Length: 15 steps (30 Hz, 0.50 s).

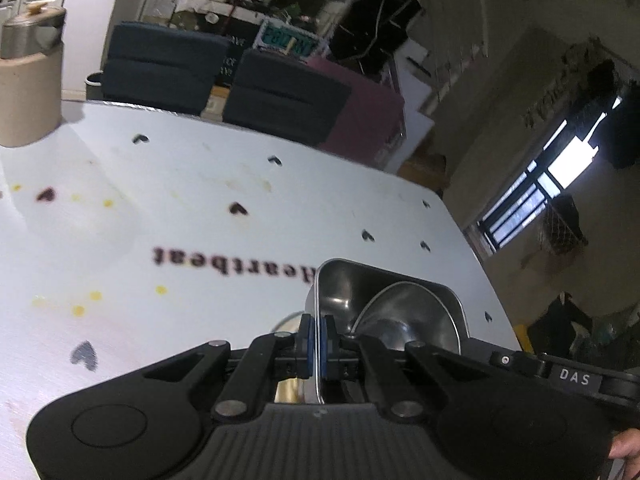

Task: Organize plates and bowls
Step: 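Lift the steel tray holding the oval bowl and carry it over the cream floral bowls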

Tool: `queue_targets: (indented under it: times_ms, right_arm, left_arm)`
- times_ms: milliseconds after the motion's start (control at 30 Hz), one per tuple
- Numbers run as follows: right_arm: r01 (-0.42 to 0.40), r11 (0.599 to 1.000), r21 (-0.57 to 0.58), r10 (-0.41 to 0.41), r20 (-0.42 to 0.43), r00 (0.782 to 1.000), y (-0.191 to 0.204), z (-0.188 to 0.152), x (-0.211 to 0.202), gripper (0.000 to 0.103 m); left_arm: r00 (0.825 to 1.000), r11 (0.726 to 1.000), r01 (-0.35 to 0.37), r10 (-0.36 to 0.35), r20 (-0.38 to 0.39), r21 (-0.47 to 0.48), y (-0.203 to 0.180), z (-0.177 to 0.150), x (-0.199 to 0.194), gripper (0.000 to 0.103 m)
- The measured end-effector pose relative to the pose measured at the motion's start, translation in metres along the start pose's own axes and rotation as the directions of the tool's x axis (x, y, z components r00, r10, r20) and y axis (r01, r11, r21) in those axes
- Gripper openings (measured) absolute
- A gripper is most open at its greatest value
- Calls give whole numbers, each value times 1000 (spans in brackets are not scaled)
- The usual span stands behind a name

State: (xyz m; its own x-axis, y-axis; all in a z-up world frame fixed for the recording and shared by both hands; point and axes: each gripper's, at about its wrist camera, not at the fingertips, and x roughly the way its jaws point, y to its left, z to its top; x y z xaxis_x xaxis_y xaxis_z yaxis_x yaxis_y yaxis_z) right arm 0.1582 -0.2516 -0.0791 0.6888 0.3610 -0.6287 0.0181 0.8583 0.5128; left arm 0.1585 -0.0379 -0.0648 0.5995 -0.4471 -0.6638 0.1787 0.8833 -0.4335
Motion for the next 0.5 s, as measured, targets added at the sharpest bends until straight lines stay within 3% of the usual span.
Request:
queue_targets:
  times_ms: [500]
  right_arm:
    - [70, 997, 29, -68, -72, 995, -35, -6, 4, 6]
  left_arm:
    - [993, 998, -51, 53, -108, 25, -13, -19, 47, 3]
